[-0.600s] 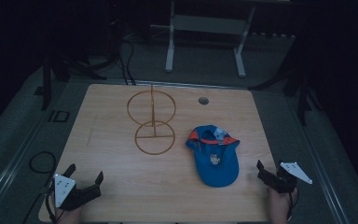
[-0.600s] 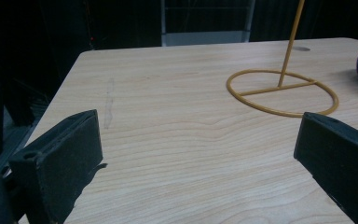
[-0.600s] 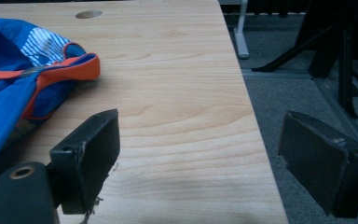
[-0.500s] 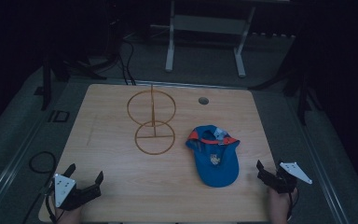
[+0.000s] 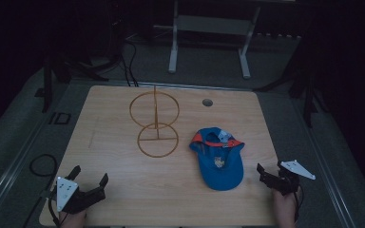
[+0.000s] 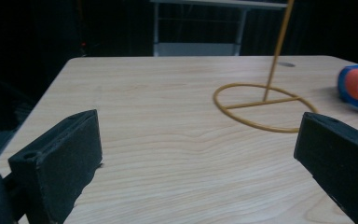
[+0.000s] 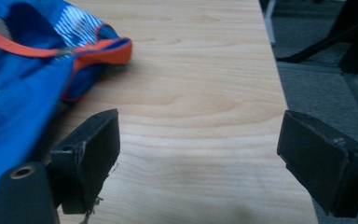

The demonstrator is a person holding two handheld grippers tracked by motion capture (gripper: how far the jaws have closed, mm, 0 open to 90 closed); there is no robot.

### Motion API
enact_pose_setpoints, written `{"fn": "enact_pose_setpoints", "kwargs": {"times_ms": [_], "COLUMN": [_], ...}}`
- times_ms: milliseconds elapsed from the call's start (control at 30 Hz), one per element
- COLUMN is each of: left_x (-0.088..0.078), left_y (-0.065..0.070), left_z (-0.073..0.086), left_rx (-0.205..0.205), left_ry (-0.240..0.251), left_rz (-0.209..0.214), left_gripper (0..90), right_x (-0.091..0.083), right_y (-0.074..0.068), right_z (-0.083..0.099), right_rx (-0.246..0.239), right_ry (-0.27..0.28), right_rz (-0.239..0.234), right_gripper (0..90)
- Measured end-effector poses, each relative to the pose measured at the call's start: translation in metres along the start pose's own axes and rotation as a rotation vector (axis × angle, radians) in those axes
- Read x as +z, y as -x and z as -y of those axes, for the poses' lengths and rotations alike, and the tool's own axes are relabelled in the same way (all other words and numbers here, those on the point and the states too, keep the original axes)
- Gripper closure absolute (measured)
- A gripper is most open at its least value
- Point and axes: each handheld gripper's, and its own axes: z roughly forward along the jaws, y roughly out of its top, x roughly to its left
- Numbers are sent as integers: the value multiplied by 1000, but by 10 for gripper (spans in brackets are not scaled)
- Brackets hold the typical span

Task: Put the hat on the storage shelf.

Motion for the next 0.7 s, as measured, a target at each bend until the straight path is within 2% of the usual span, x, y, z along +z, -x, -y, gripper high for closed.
{"fn": "enact_pose_setpoints", "kwargs": {"times_ms": [33, 167, 300, 367, 433, 500, 533, 567, 600, 633, 700], "left_x": [0, 1, 3, 4, 4, 5, 5, 6, 6, 6, 6], "left_y": [0, 4, 7, 7, 8, 8, 8, 10, 10, 10, 11], "left_z": [0, 0, 1, 0, 0, 0, 0, 0, 0, -1, -2], "left_rx": [8, 39, 31, 16, -1, -9, -10, -9, -9, -10, -8], "left_ry": [-2, -11, -17, -24, -39, -58, -75, -90, -90, -98, -101], "left_rz": [12, 13, 20, 32, 40, 50, 55, 52, 52, 55, 61], "left_gripper": [13, 13, 13, 13, 13, 14, 14, 13, 13, 13, 13], "right_x": [0, -4, -4, -3, -2, 0, 0, 1, 1, 2, 2], "right_y": [0, -5, -13, -14, -16, -22, -22, -25, -25, -28, -30], "right_z": [0, -12, -29, -32, -40, -51, -51, -60, -60, -70, -74], "right_rx": [0, -11, -24, -25, -14, -31, -31, -45, -45, -50, -50], "right_ry": [0, 4, 8, 10, 15, 20, 20, 26, 26, 33, 36], "right_rz": [0, -29, -74, -81, -111, -135, -135, -154, -154, -187, -194], "right_gripper": [129, 129, 125, 124, 123, 122, 122, 122, 122, 122, 122]}}
